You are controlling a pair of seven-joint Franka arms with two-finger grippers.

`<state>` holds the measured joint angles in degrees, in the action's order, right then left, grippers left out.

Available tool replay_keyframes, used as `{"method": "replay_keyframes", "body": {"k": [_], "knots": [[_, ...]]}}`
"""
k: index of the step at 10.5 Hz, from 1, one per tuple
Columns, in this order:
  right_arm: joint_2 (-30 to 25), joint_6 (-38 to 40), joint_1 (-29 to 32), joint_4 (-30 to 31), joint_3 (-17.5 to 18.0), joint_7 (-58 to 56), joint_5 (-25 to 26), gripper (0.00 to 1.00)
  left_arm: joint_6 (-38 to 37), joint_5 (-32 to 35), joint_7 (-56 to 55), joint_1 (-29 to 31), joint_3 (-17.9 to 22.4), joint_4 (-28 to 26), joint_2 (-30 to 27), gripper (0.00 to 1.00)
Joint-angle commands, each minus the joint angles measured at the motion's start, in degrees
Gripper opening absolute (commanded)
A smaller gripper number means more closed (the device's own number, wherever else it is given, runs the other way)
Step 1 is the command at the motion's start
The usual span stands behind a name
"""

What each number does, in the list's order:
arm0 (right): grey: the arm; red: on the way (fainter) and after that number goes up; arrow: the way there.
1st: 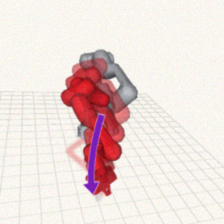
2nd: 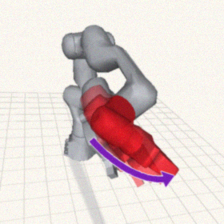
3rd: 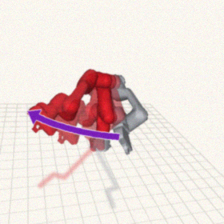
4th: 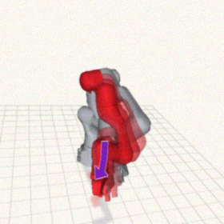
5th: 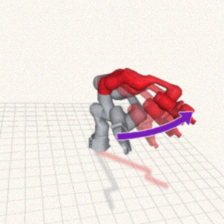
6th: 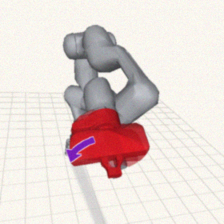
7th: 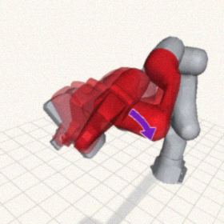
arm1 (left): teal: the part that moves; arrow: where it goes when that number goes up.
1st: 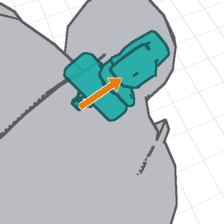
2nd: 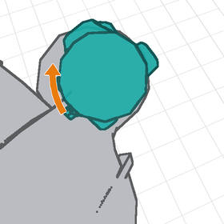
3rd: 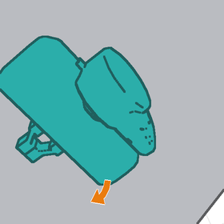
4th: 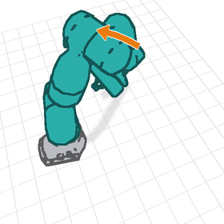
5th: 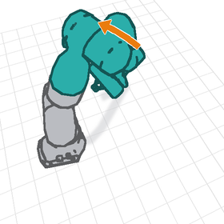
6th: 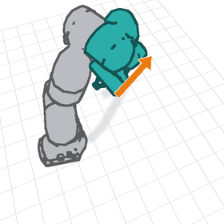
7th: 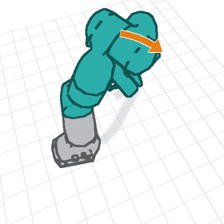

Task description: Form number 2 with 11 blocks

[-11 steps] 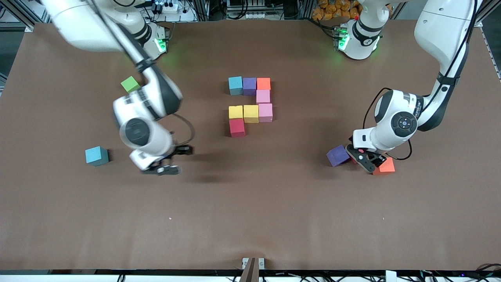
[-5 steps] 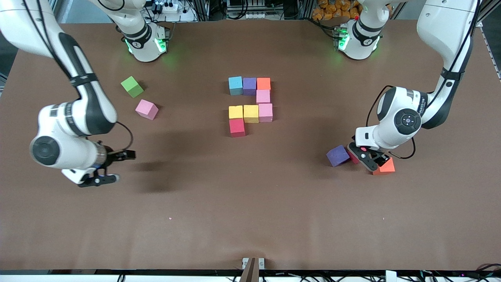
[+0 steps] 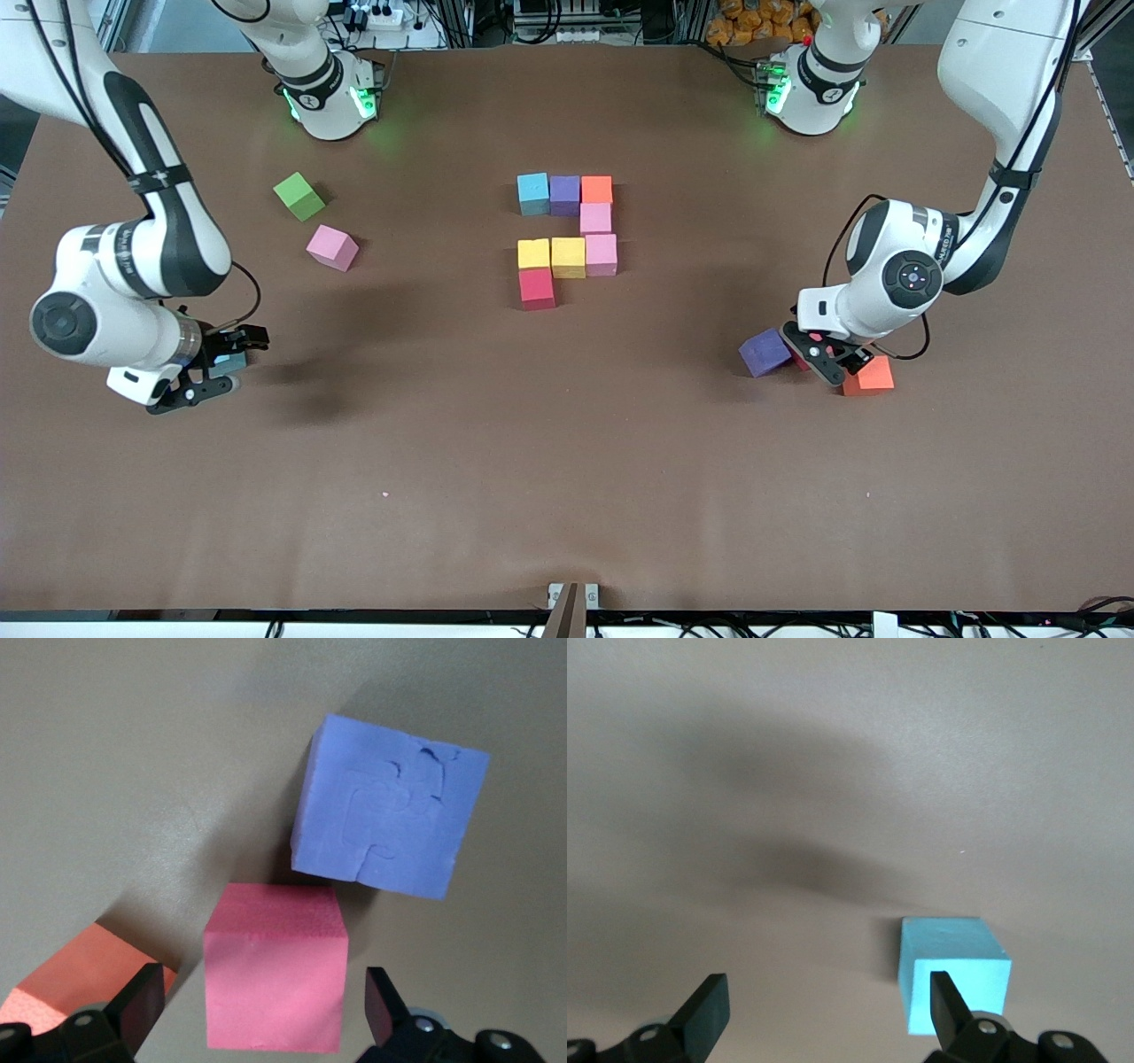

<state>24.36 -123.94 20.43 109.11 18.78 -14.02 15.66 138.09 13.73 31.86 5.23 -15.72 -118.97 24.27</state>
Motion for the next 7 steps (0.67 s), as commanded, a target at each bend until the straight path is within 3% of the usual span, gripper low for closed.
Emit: {"method": "replay_keyframes", "body": {"k": [1, 4, 7], "knots": [[-5.1, -7.4, 4.2, 9.9, 0.6, -2.8, 3.7, 1.00, 2.2, 1.7, 0.2, 0.1, -0.2, -0.3, 1.0, 1.00], [-3.2, -11.0, 9.7, 10.0, 0.6, -14.0, 3.8, 1.00, 4.4, 6.1, 0.2, 0.6, -0.1, -0.3, 2.9, 1.00], [-0.8, -13.4, 11.9, 10.0, 0.6, -15.8, 3.8, 1.00, 4.5, 8.1, -0.7, 0.6, -0.2, 0.0, 2.0, 0.32]]}}
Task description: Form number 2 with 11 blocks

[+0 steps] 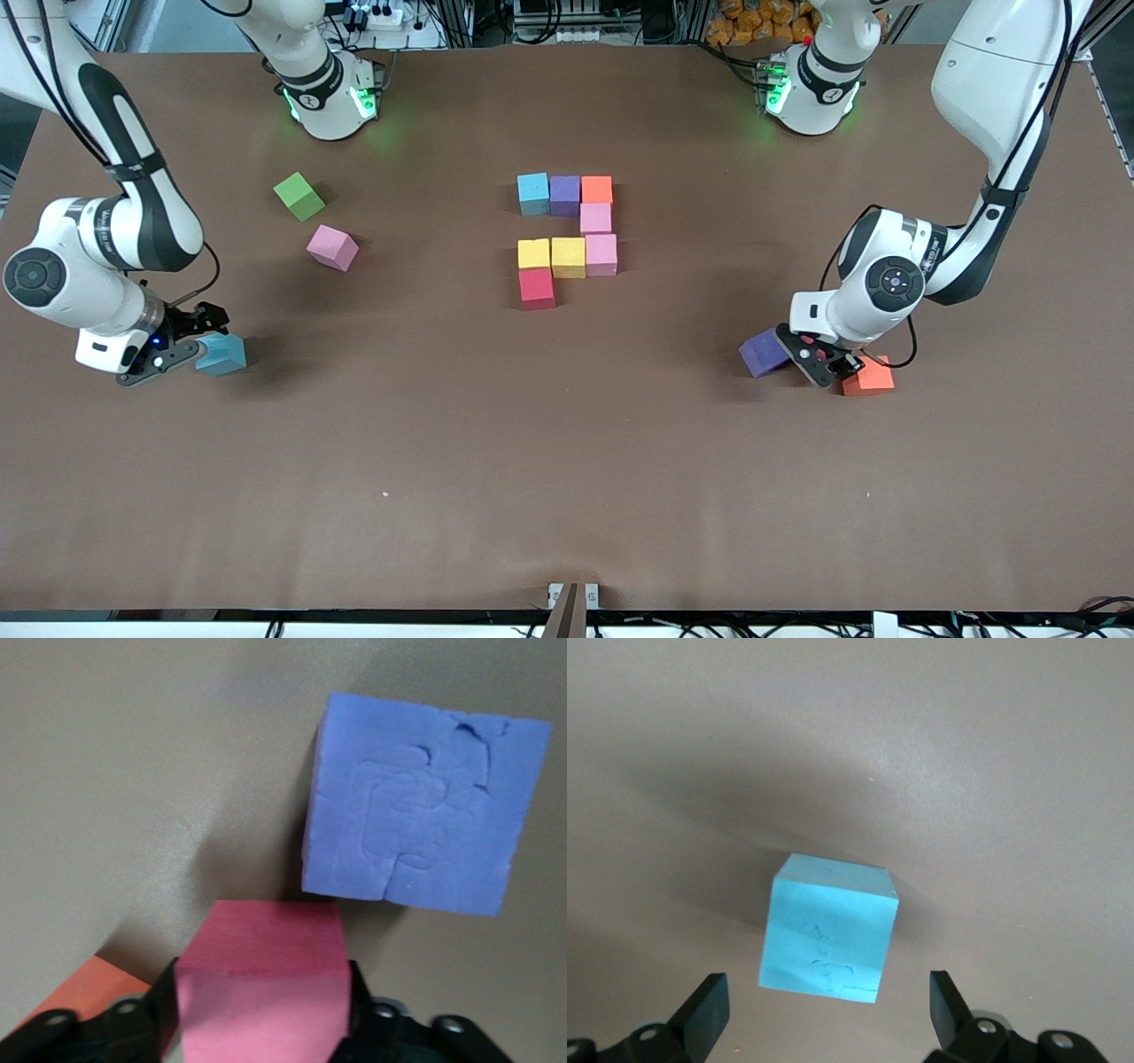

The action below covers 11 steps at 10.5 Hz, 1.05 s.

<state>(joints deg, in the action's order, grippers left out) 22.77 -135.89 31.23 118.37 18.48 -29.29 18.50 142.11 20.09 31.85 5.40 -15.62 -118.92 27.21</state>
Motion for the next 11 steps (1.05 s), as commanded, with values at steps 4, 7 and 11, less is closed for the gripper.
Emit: {"method": "replay_keyframes", "body": {"k": [4, 7, 11], "knots": [[3.9, -4.0, 2.0, 0.6, 1.0, -0.3, 0.3, 1.00, -8.2, -1.3, -8.5, 0.4, -4.0, 2.9, -8.1, 0.00], [6.3, -6.2, 2.5, 0.3, 1.0, -0.3, 0.3, 1.00, -23.2, -14.0, -11.3, -1.3, -6.2, 15.7, -7.9, 0.00], [6.5, -5.8, 1.8, -0.1, 1.0, 0.2, 0.4, 0.08, -24.9, -17.3, -32.3, -9.0, -6.2, 27.0, -1.8, 0.00]]}}
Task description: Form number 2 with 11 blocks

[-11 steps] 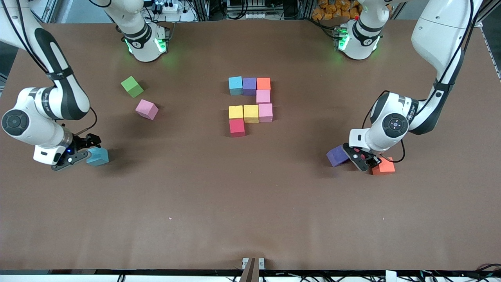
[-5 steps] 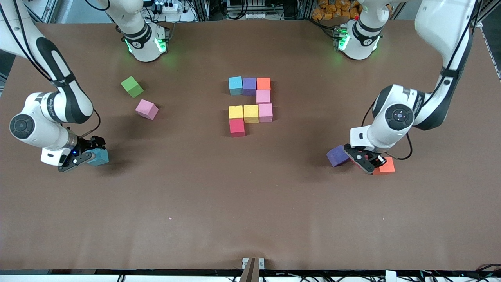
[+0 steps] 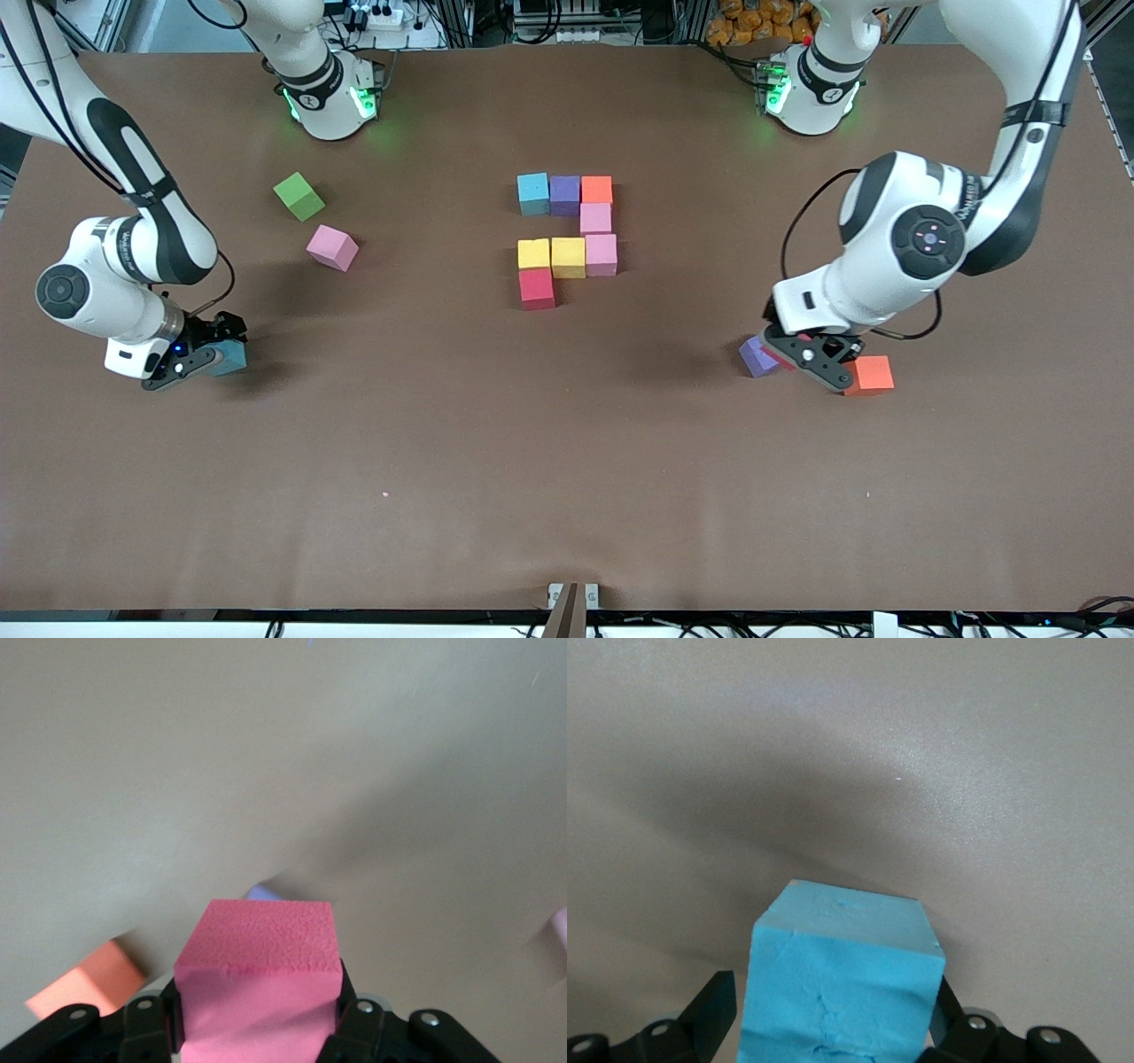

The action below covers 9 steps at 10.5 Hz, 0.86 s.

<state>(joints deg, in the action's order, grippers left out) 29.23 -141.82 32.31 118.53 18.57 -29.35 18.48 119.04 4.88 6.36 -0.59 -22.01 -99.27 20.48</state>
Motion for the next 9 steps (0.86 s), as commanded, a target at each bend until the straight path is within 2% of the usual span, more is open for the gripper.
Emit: {"method": "replay_keyframes", "body": {"k": [1, 4, 5, 7, 8, 9], "knots": [[-0.2, 0.7, 0.1, -1.1, 1.2, 0.3, 0.4, 0.07, -2.0, -3.1, -12.0, -5.3, 0.3, 11.4, 8.1, 0.00], [-0.3, 2.2, -5.5, -4.8, 1.6, 4.0, 0.0, 0.14, -1.9, -3.0, -27.9, -12.4, 1.0, 21.7, 16.0, 0.00], [-0.2, 5.6, -7.4, -6.8, 2.2, 6.6, -1.2, 0.15, -1.7, -2.9, -30.4, -15.4, 2.7, 23.7, 17.8, 0.00], [-0.2, 12.4, -12.0, -11.1, 2.3, 8.3, -6.6, 0.19, -0.2, -2.9, -32.5, -23.8, 10.4, 24.5, 19.7, 0.00], [-0.1, 13.8, -13.8, -12.6, 2.2, 8.4, -8.8, 0.22, 0.8, -3.1, -33.7, -27.1, 12.8, 26.2, 21.7, 0.00], [0.4, 13.9, -16.6, -13.8, 2.1, 10.5, -10.6, 0.23, 1.9, -3.1, -36.6, -28.7, 13.4, 27.4, 23.4, 0.00]]}}
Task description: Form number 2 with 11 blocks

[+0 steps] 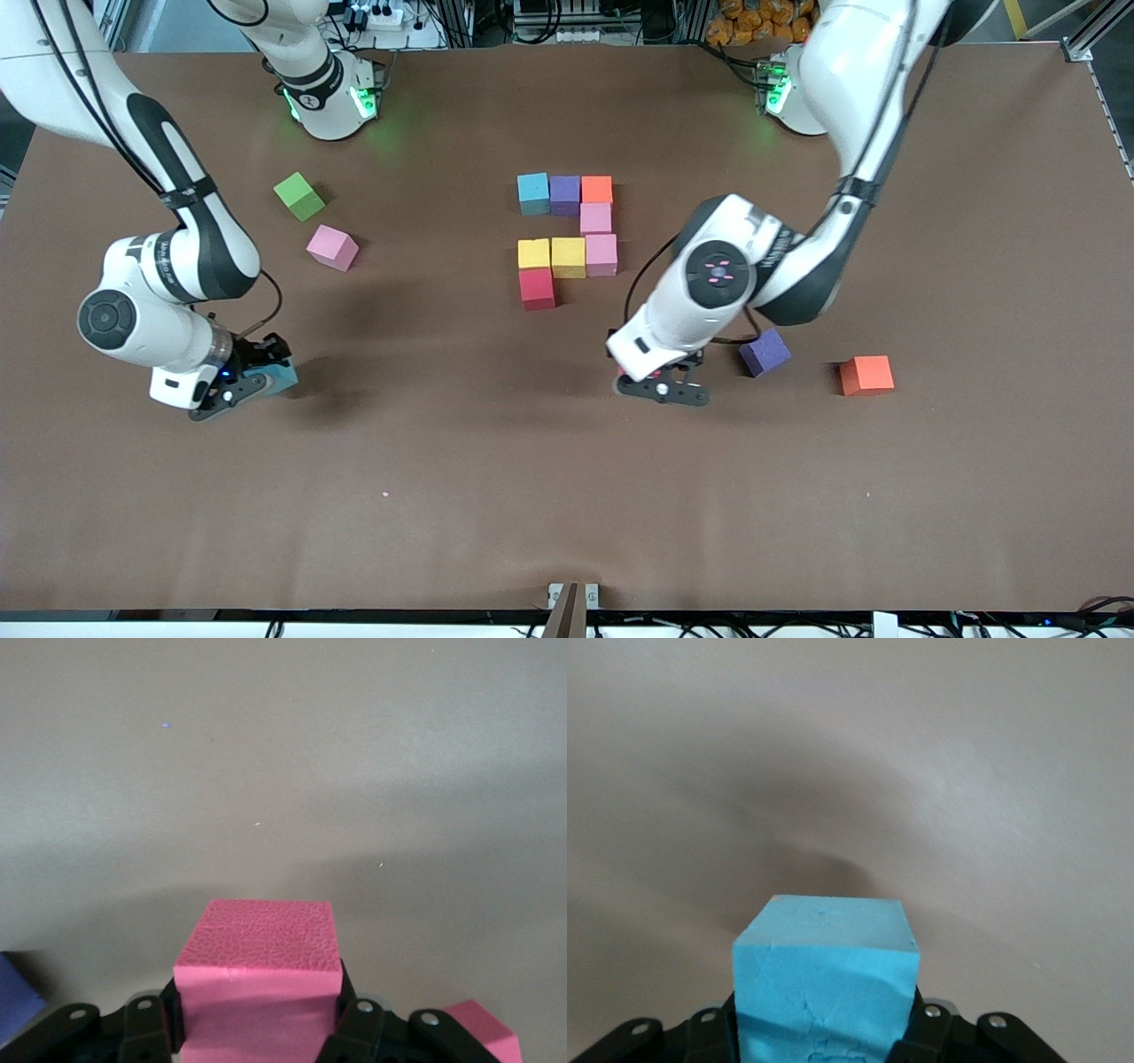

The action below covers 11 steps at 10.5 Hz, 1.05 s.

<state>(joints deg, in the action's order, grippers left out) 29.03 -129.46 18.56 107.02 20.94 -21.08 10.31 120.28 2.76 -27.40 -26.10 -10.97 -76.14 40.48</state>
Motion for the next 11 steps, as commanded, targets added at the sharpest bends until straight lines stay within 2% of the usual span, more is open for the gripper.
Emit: {"method": "replay_keyframes", "body": {"k": [1, 3, 5, 8, 11], "knots": [[1.2, 1.5, -5.6, -3.4, -0.3, 6.1, -2.7, 0.24, 2.1, -1.1, -5.0, -4.0, 2.3, 4.3, 4.2, 0.00], [2.4, 1.5, -10.5, -4.8, -0.3, 13.4, -2.7, 0.26, 3.7, -1.0, -15.2, -7.1, 2.5, 4.3, 5.5, 0.00], [2.6, 1.7, -12.7, -4.7, -0.3, 16.6, -2.7, 0.26, 4.8, -1.0, -23.5, -8.4, 2.5, 4.1, 5.7, 0.00], [2.5, 4.1, -12.1, -4.7, -0.4, 17.2, -2.7, 0.26, 6.3, -0.9, -25.5, -11.5, 2.8, 4.1, 8.8, 0.00], [2.2, 6.6, -7.9, -4.4, -0.4, 15.6, -2.5, 0.29, 6.3, -0.9, -25.2, -17.2, 7.3, 4.9, 11.3, 0.00]]}}
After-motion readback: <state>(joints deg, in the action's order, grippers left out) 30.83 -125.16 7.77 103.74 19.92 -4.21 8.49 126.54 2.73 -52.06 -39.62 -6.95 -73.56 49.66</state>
